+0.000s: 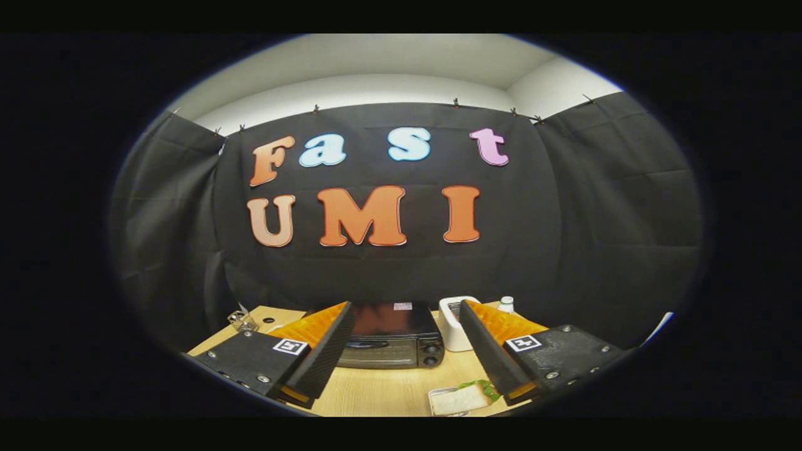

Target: Open the toaster oven, put the food inside, and close the toaster oven door.

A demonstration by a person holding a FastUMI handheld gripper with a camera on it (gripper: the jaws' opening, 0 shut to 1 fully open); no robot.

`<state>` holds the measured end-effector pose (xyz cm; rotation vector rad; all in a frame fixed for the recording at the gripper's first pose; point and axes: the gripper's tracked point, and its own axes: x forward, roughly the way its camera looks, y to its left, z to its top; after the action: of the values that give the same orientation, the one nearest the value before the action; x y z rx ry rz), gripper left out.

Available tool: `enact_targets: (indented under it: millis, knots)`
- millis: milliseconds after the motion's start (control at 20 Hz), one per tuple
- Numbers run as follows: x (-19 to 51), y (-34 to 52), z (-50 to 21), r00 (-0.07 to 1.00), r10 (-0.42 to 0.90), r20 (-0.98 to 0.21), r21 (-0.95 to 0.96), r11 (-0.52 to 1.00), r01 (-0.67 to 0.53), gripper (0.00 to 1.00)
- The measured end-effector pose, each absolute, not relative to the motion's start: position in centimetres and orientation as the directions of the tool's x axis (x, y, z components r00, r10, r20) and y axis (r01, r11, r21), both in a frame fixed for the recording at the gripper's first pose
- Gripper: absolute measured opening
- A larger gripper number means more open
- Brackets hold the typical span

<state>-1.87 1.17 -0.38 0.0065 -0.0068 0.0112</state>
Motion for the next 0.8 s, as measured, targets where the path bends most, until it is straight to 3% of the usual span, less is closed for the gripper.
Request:
enact_targets:
  millis: [400, 800]
  knots:
    - [-1.5, 2.3, -1.2, 1.0, 0.0, 0.007, -0.019, 1.0, 0.0, 0.99]
    - [4.1, 7.1, -7.1, 0.993, 0.064, -0.099, 0.025, 0.998, -0.062, 0.99]
